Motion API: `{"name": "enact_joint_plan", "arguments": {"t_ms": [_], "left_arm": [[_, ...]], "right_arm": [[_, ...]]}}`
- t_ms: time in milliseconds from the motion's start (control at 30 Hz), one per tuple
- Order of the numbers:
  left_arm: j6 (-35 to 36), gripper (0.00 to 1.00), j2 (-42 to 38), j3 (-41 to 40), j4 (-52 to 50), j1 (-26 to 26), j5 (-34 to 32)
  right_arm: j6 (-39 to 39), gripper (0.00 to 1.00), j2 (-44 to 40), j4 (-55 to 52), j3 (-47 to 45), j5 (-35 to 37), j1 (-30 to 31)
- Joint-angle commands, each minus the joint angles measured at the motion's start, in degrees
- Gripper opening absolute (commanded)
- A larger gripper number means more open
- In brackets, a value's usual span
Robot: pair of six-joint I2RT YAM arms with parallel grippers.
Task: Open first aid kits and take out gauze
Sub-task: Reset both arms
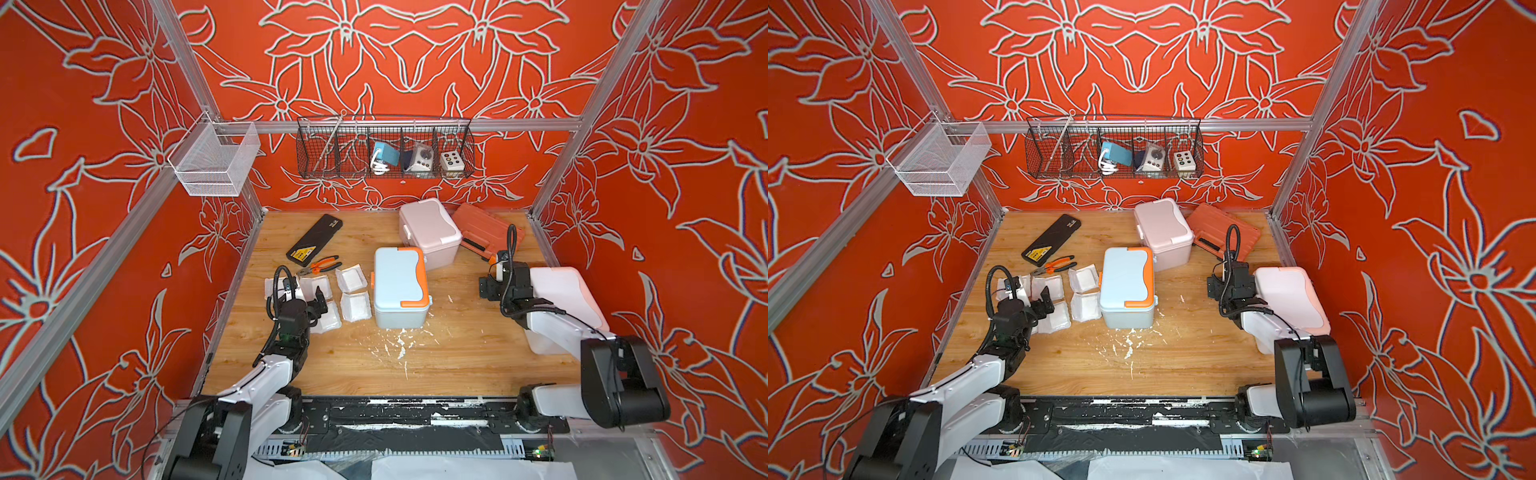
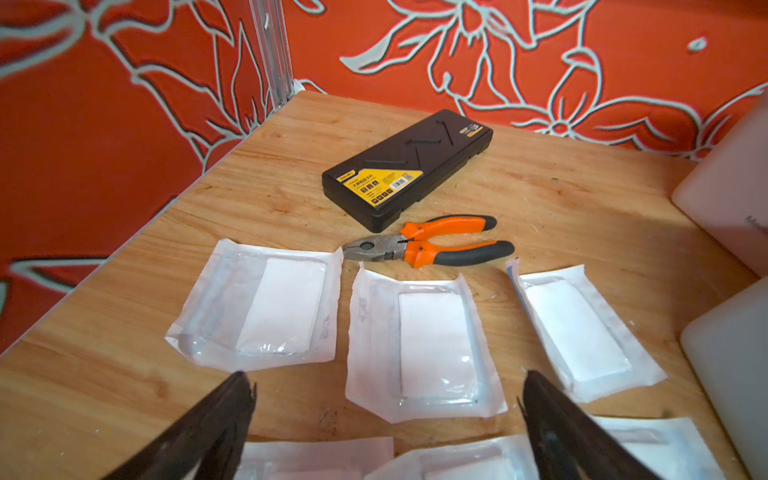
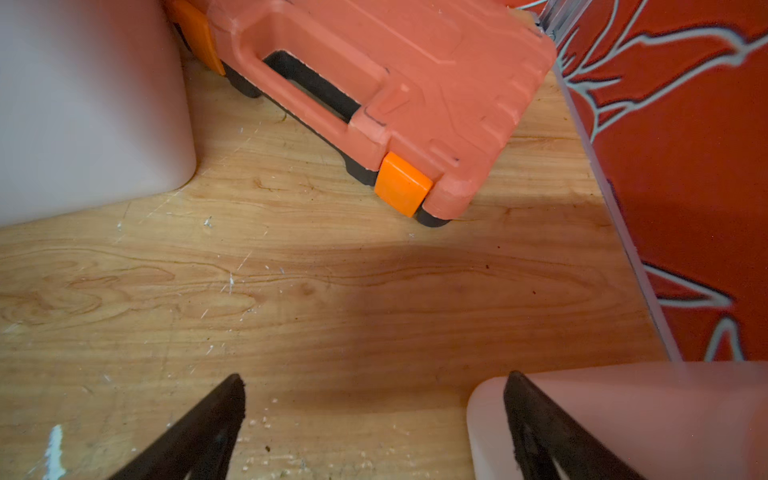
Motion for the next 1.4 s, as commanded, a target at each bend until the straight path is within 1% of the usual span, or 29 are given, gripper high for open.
{"name": "enact_joint_plan", "arguments": {"t_ms": [0,33,67,133,267,367,400,433,500,533,567,667,700,767,900,933,967,1000,1033,1067,1100,1133,1167,1233,1300,1367], "left_arm": [[2.61,0.98,4.03,-0.66,10.40,1.10,2.05],[2.74,0.98,5.31,-0.13,11.11,1.21,2.49],[2.76,0.98,6.33,0.29,11.82,1.30,2.90],[3.20,0.98,8.42,0.74,14.17,1.40,3.72],[3.93,0.98,11.14,1.71,16.82,1.48,6.49],[4.13,0.98,11.01,0.53,19.56,1.57,7.37],[4.22,0.98,11.08,-0.24,21.22,1.57,7.81],[4.47,0.98,12.05,-1.77,25.09,1.66,7.88],[4.31,0.98,15.37,-2.78,30.11,1.83,7.67],[4.50,0.98,17.03,-1.94,30.24,1.92,8.41],[5.03,0.98,17.61,-0.45,28.04,1.92,9.53],[5.26,0.98,17.91,-0.97,28.81,1.92,10.15],[5.48,0.98,18.57,-1.63,30.44,2.03,10.71],[6.15,0.98,19.33,-1.78,31.45,2.01,12.14],[6.67,0.98,19.99,-2.30,32.76,2.01,13.41],[6.66,0.98,19.77,-2.34,32.62,1.96,13.45],[6.76,0.98,20.07,-2.52,33.38,2.01,13.53],[6.74,0.98,19.93,-2.52,33.05,2.02,13.54],[6.71,0.98,19.83,-2.55,32.90,2.03,13.62],[6.77,0.98,20.03,-2.52,33.24,2.01,13.54],[6.77,0.98,19.85,-2.45,32.93,2.02,13.54],[6.76,0.98,19.82,-2.51,33.05,1.95,13.54],[6.77,0.98,19.94,-2.51,33.12,1.94,13.54],[6.70,0.98,19.92,-2.50,33.03,1.95,13.54],[6.77,0.98,19.88,-2.50,33.05,1.98,13.56],[6.70,0.98,19.82,-2.46,32.95,1.95,13.58]], "right_arm": [[-0.93,0.97,3.09,3.17,1.73,-0.72,-0.14],[-1.21,0.98,3.91,3.66,2.16,-0.74,-0.17],[-1.87,0.97,4.28,1.59,3.28,-1.01,-0.17],[-2.62,0.98,3.88,2.27,2.79,-2.18,-0.18],[-2.93,0.97,-0.07,7.58,-2.14,-1.53,-0.18],[-3.46,0.97,-2.13,10.80,-4.85,-0.89,-0.17],[-3.69,0.97,-2.55,11.55,-5.46,-0.57,-0.17],[-4.36,0.97,-2.81,12.43,-5.97,-0.07,-0.21],[-6.42,0.97,-2.64,15.72,-6.97,1.17,-0.19],[-7.37,0.97,-2.48,18.32,-7.86,1.75,-0.17],[-7.95,0.98,-1.82,22.79,-9.37,1.71,-0.42],[-6.64,0.97,0.12,28.37,-11.47,1.15,-1.73],[-6.40,0.97,-0.43,27.81,-11.75,1.54,-1.83],[-6.12,0.97,-0.32,30.09,-12.95,1.17,-2.17],[-4.52,0.97,0.75,28.06,-11.66,-2.84,-4.50],[-4.32,0.97,1.32,31.04,-13.45,-4.17,-5.37],[-5.06,0.98,2.92,38.41,-15.82,-5.32,-5.36],[-5.57,0.98,3.10,40.89,-17.03,-5.15,-4.79],[-5.58,0.98,1.59,35.54,-15.98,-4.83,-4.68],[-5.19,0.98,1.65,34.63,-15.14,-4.63,-4.88],[-4.67,0.97,3.40,37.16,-14.95,-4.04,-4.97],[-4.57,0.97,3.00,36.16,-14.81,-4.14,-5.08],[-4.70,0.97,1.80,32.97,-14.19,-4.04,-5.03],[-4.84,0.97,2.62,37.02,-15.44,-4.01,-4.96],[-4.67,0.97,1.61,33.55,-14.55,-4.20,-5.05],[-4.78,0.97,2.28,35.57,-14.97,-4.25,-5.11]]}}
